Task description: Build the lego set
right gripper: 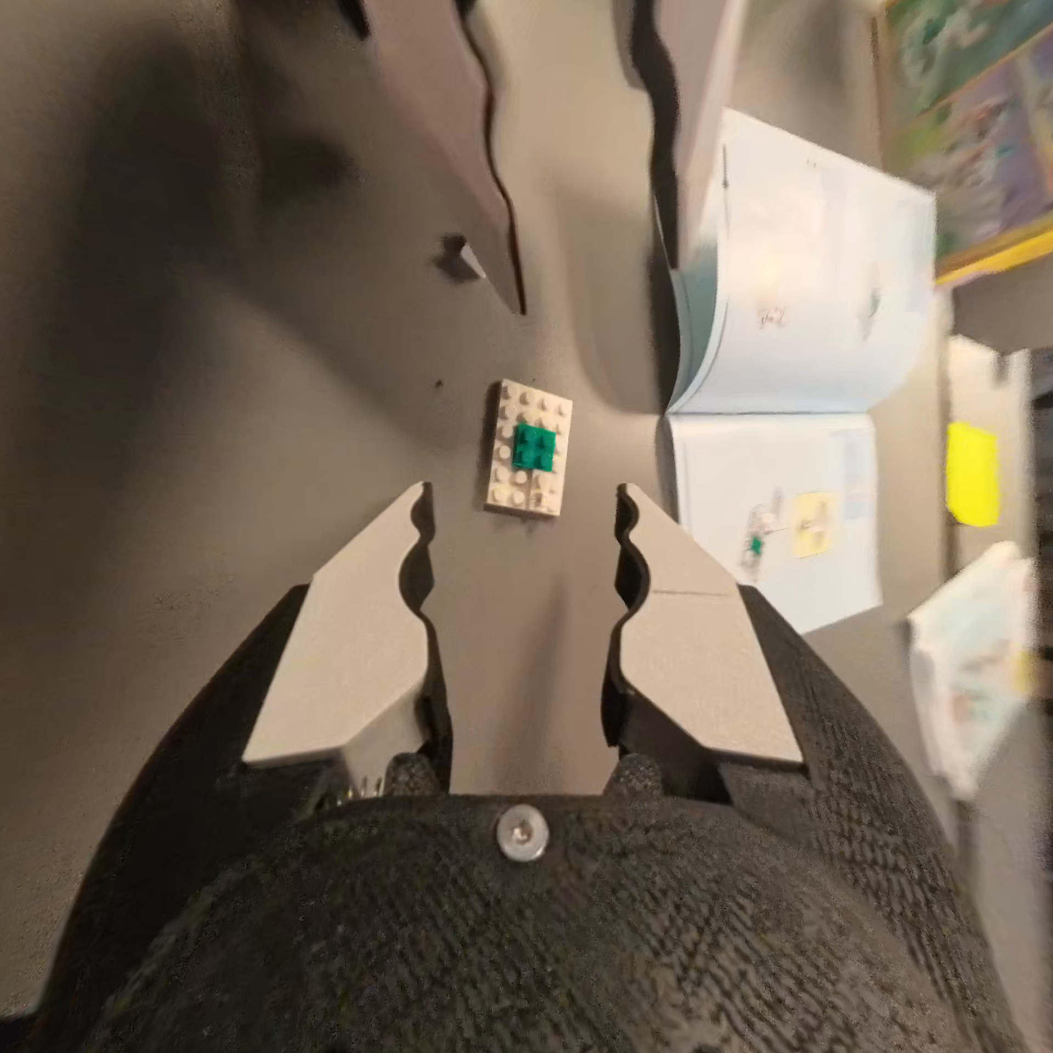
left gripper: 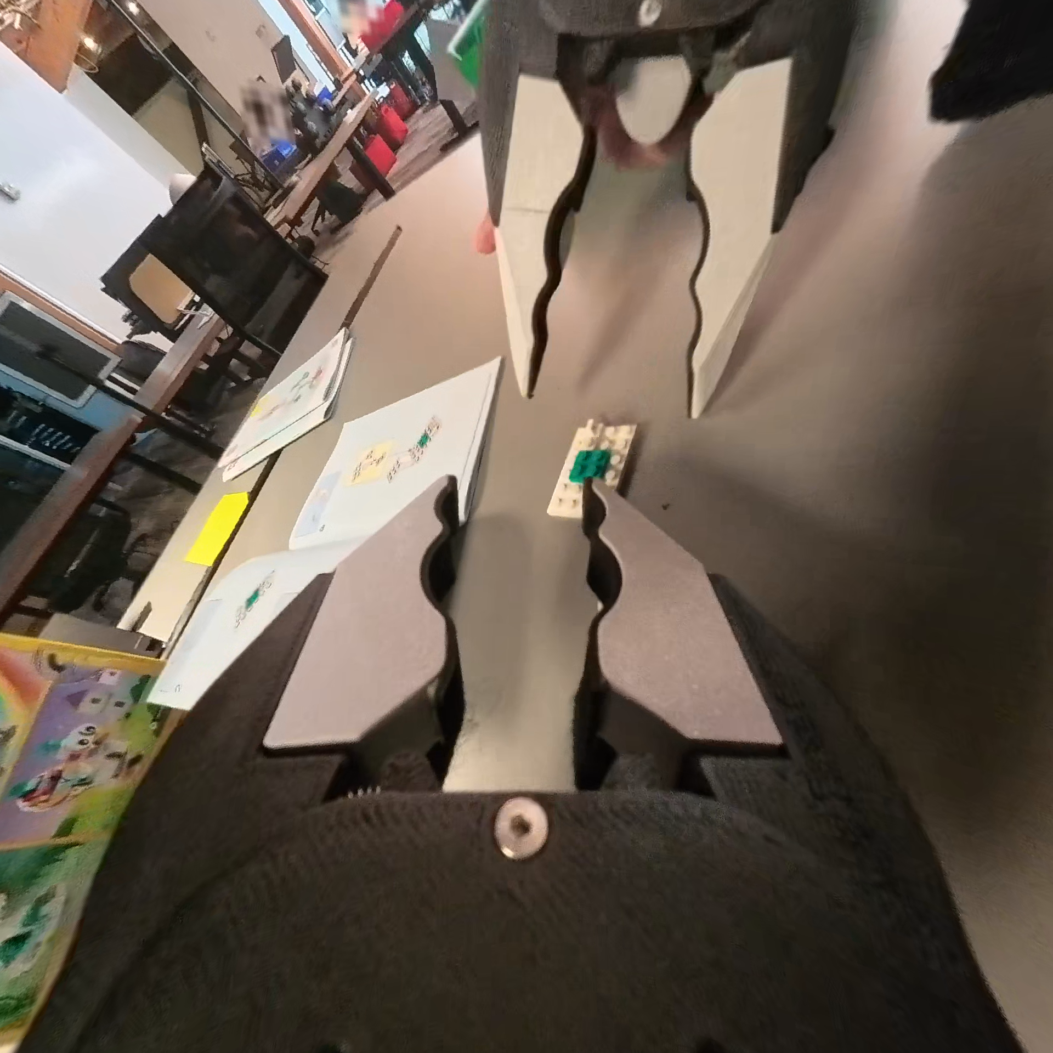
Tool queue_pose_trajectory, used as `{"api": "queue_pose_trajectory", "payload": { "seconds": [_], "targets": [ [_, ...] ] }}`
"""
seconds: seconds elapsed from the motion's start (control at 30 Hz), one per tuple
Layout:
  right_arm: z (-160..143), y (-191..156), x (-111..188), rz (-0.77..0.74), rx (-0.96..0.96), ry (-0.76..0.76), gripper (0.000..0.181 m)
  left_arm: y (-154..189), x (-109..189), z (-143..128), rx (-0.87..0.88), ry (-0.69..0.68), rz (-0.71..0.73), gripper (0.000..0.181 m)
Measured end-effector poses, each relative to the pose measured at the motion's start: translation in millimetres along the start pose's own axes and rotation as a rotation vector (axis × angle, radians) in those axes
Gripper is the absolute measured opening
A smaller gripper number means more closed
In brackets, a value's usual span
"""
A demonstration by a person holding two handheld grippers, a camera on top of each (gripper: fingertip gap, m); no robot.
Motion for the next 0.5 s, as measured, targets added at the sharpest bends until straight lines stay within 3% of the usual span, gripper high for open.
{"api": "queue_pose_trajectory", "payload": {
  "seconds": [0.07, 0.13, 0.27, 0.33, 0.5],
  "targets": [
    [-4.7, 12.6, 4.8, 0.019, -0.153, 0.126, 0.072, -3.9, 5.5, 4.6, 0.047, 0.028, -0.004, 0.043],
    [-7.9, 30.0, 9.2, -0.079, -0.283, 0.358, 0.072, -9.4, 14.4, 12.0, 0.128, 0.076, -0.013, 0.048],
    [-24.5, 54.7, 15.3, -0.516, -0.519, 0.762, 0.064, -8.2, 54.8, 36.4, 0.204, 0.189, 0.058, 0.061],
    [-35.7, 56.1, 18.4, -0.711, -0.561, 0.82, 0.056, -2.1, 85.1, 39.8, 0.246, 0.244, 0.131, 0.062],
    [-51.2, 52.2, 19.4, -0.977, -0.475, 0.703, 0.049, -1.4, 173.6, 10.0, 0.342, 0.218, 0.439, 0.061]
  ]
}}
Point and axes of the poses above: each gripper's, where its closed fingertips meet, x back along the fingers, z out of its top, y = z × x across the jaws, the point moved 10 cm from there along x, back along the fingers, and after that the axes turned 3 degrees about -y, right-handed, at the moved point
